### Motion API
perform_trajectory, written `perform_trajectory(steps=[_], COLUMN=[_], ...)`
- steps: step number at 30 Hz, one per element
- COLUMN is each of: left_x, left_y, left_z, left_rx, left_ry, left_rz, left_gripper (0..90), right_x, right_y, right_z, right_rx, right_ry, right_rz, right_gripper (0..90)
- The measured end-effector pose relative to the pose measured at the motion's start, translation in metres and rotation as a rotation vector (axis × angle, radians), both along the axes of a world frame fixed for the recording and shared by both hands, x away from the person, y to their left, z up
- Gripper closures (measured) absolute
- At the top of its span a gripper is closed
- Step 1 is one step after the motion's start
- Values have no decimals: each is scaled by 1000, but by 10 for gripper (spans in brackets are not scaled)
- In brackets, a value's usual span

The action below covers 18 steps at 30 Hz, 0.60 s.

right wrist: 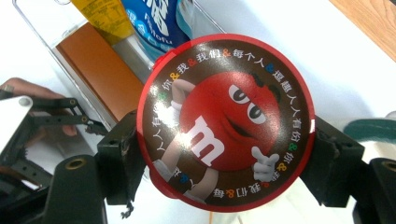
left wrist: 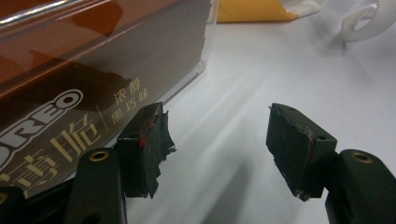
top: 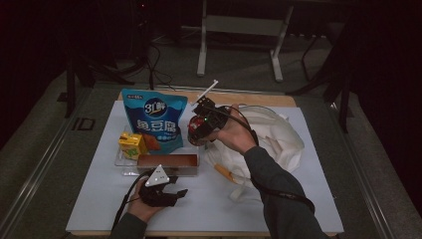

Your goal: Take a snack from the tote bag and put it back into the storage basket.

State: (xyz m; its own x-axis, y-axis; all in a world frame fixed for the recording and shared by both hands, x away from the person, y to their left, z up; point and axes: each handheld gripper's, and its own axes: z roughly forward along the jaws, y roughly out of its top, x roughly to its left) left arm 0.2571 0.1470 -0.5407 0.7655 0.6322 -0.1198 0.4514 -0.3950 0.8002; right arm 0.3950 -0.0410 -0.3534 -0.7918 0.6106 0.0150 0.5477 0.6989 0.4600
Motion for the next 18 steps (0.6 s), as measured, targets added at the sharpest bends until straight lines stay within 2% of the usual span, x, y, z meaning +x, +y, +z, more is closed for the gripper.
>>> perform_trajectory(steps=[18], left_x=[0], left_y=[0], left_z=[0], left_rx=[-3], left_ry=[-1], left_rz=[-1], left_gripper=[379], right_x=[4], right_y=[24], right_z=[-18], right_rx=[4], right_ry=[26], right_rz=[-64], right_gripper=[255])
